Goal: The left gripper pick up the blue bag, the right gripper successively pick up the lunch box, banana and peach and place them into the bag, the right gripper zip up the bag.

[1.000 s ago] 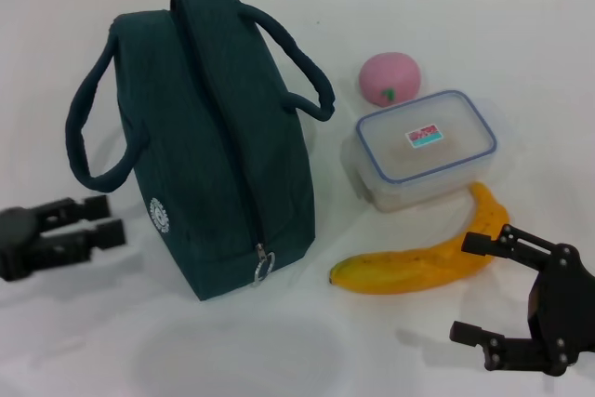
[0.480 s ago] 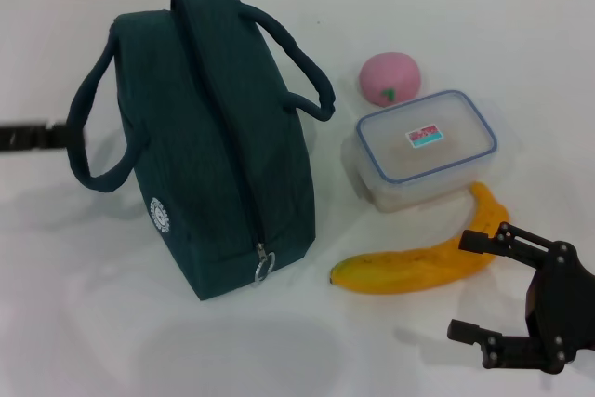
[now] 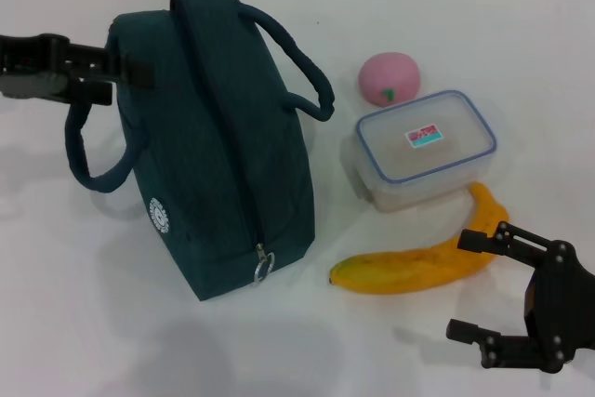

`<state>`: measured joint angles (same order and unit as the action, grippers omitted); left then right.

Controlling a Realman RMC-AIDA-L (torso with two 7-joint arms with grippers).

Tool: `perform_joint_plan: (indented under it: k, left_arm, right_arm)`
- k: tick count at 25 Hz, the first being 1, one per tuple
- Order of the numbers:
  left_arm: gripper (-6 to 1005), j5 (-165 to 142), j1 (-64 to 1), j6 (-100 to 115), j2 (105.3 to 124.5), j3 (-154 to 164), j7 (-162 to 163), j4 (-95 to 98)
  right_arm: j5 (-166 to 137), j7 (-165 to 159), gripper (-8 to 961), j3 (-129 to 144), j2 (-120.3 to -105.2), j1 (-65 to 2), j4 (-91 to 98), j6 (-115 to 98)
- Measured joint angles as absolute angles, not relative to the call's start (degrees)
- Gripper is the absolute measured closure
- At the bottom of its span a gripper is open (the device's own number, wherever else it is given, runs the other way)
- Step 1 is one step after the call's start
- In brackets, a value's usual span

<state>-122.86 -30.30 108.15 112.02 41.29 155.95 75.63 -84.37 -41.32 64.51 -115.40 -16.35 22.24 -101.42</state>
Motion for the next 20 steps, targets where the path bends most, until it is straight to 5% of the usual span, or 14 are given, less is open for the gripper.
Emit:
perform_joint_plan:
  k: [20]
  left_arm:
    - [267, -132.15, -33.54, 104.46, 114.77, 43.75, 157.01, 74.99]
  right_arm:
    - [-84.38, -41.04, 71, 64.50, -115.40, -16.44, 22.23, -101.39]
